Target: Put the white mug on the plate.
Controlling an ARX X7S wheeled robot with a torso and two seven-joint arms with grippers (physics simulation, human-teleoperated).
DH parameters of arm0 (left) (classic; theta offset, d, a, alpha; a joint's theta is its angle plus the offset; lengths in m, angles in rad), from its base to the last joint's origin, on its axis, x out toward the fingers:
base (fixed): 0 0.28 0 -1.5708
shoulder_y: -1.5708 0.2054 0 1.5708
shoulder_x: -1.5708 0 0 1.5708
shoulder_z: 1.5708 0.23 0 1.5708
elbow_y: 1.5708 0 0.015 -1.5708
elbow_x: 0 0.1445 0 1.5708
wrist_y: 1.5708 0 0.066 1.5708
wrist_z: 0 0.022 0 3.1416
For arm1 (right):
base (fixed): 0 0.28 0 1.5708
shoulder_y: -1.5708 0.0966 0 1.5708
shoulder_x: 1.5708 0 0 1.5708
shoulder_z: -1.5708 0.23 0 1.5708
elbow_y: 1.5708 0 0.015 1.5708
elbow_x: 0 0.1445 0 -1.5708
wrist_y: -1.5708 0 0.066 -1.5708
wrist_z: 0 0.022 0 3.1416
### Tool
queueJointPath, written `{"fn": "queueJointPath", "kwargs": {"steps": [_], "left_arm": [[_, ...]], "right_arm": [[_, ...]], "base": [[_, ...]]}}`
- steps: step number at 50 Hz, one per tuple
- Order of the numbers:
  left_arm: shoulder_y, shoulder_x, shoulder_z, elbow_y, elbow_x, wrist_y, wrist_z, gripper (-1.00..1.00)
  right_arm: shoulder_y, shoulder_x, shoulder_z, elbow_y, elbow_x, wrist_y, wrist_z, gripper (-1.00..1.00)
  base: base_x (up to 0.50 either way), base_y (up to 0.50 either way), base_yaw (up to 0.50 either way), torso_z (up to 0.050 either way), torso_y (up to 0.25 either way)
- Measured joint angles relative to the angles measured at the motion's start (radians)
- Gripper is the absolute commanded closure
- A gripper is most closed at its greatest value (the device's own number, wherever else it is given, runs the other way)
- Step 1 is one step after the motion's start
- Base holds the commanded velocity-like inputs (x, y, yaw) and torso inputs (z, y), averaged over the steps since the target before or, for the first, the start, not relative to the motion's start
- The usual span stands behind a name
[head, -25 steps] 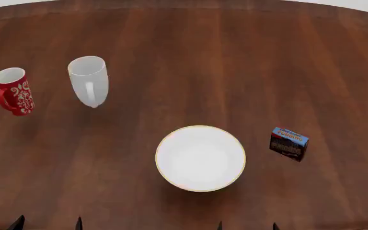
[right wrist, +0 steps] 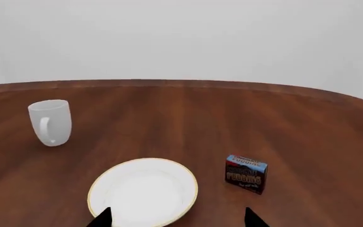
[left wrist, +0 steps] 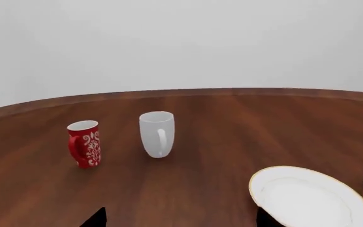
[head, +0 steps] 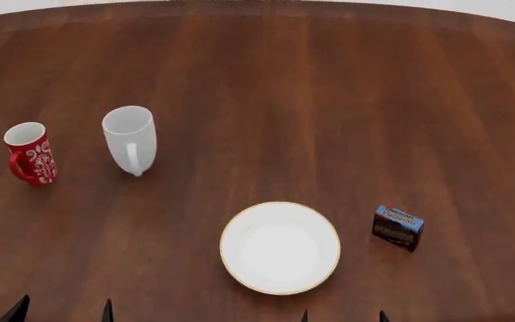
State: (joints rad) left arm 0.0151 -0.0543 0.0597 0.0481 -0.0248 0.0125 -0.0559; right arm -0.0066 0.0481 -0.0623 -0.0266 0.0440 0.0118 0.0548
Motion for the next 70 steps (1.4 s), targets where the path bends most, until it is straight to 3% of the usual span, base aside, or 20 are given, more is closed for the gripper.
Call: {"fn": "queueJointPath", "kwargs": {"steps": [43, 49, 70], "left_arm": [[0.008, -0.060, 0.076, 0.045, -0.023, -0.014, -0.057, -1.00], [0.009, -0.069, 0.085, 0.101, -0.032, -0.065, -0.062, -1.00], [0.005, -0.096, 0.101, 0.257, -0.062, -0.214, -0.081, -1.00]], "right_arm": [[-0.009, 0.062, -0.061, -0.050, 0.062, 0.019, 0.057, -1.00], [-0.008, 0.074, -0.065, -0.083, 0.076, 0.046, 0.060, -1.00], [0.000, 0.111, -0.097, -0.158, 0.067, 0.098, 0.078, -1.00]], "base": [[0.00, 0.00, 0.00, 0.050, 0.000], [0.00, 0.00, 0.00, 0.000, 0.000], [0.00, 0.50, 0.00, 0.000, 0.000]]}}
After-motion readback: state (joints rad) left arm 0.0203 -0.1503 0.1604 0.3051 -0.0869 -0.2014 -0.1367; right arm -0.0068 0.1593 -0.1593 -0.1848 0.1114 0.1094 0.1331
